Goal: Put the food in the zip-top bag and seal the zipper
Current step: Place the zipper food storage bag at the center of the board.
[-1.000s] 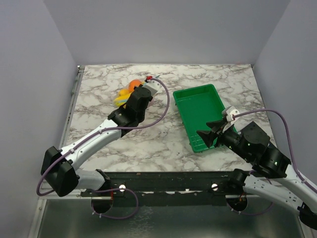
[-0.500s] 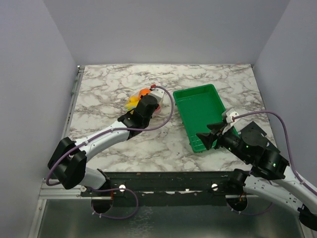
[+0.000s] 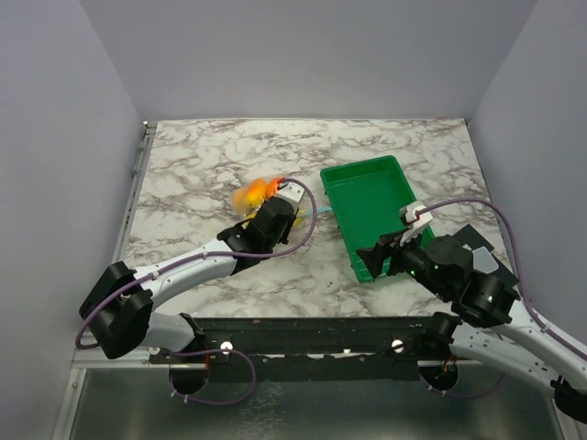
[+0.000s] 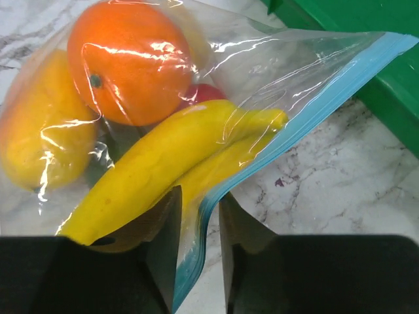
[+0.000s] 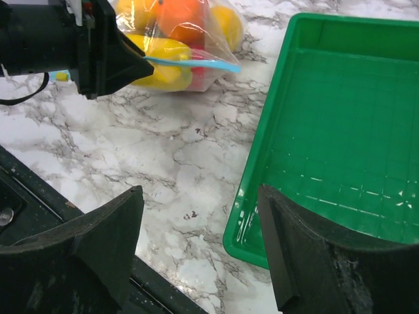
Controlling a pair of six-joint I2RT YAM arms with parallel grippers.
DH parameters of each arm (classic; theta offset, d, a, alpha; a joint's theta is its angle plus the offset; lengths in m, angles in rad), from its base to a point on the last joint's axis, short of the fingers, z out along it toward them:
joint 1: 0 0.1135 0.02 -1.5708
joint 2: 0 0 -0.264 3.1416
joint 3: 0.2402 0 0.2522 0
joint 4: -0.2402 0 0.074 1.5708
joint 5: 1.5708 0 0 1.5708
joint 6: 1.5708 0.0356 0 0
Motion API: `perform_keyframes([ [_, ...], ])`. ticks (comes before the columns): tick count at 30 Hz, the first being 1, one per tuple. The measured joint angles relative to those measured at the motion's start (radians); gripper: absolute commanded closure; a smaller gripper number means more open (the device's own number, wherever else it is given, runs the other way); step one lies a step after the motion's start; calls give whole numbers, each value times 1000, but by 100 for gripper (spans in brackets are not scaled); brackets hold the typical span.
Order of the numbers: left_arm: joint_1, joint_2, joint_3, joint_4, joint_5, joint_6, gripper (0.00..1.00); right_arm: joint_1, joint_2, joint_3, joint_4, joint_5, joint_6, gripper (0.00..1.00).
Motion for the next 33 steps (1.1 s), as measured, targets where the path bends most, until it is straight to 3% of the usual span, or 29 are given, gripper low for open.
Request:
perform_keyframes([
  [7,0,-31,-27,-39,114,-81,54,0,45,-33,1,20,57,23],
  [12,0,-66,-30,-40,224,-120,31,0,77,-48,1,39,107,20],
  [13,0,-72,-31,-40,240,-124,22,0,84,-51,3,43,119,18],
  [14,0,-77,-31,-42,256,-129,6,0,89,-55,6,48,129,17],
  [15,0,-82,-32,-44,270,-131,2,0,91,-59,8,52,142,16],
  [21,0,-123,-31,-90,312,-156,1,0,116,-69,15,97,214,0],
  [33,0,-170,94,-246,231,-174,1,0,237,31,-58,268,414,0],
])
